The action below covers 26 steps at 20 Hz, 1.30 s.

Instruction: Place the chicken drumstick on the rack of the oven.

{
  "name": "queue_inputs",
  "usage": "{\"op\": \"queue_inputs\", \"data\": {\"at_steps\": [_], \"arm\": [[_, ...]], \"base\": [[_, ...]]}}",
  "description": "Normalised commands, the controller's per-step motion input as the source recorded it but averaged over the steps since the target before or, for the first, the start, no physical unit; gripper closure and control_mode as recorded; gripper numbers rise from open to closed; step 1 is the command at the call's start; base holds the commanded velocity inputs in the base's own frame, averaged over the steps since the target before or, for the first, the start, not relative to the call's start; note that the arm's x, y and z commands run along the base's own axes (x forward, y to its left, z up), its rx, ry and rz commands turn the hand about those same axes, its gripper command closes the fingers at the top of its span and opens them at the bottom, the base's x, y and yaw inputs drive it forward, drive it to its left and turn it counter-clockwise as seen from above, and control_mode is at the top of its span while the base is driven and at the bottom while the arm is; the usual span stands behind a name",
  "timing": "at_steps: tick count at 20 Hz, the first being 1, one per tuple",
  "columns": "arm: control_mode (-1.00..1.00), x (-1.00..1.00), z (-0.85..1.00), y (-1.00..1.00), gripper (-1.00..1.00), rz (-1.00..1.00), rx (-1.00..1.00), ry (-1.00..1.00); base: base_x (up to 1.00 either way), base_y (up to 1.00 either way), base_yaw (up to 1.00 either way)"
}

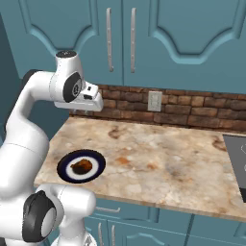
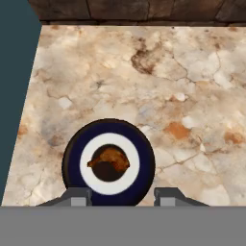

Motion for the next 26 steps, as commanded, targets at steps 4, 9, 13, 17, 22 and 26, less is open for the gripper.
{"op": "queue_inputs", "data": {"at_steps": [4, 9, 13, 17, 22, 26], "arm": [[-1.0, 0.0, -0.06, 0.03, -1.0, 0.01, 0.0, 0.0], [-1.0, -0.03, -0.28, 0.32, -1.0, 0.24, -0.02, 0.0], [-1.0, -0.09, -0.82, 0.32, -1.0, 0.35, -0.17, 0.0], [-1.0, 0.0, -0.93, 0.27, -1.0, 0.32, -0.18, 0.02], [-1.0, 0.0, -0.7, 0.0, -1.0, 0.23, -0.02, 0.01], [-1.0, 0.0, -0.66, 0.0, -1.0, 0.11, 0.0, 0.09]], "base": [[0.0, 0.0, 0.0], [0.0, 0.0, 0.0], [0.0, 0.0, 0.0], [0.0, 0.0, 0.0], [0.0, 0.0, 0.0], [0.0, 0.0, 0.0]]}}
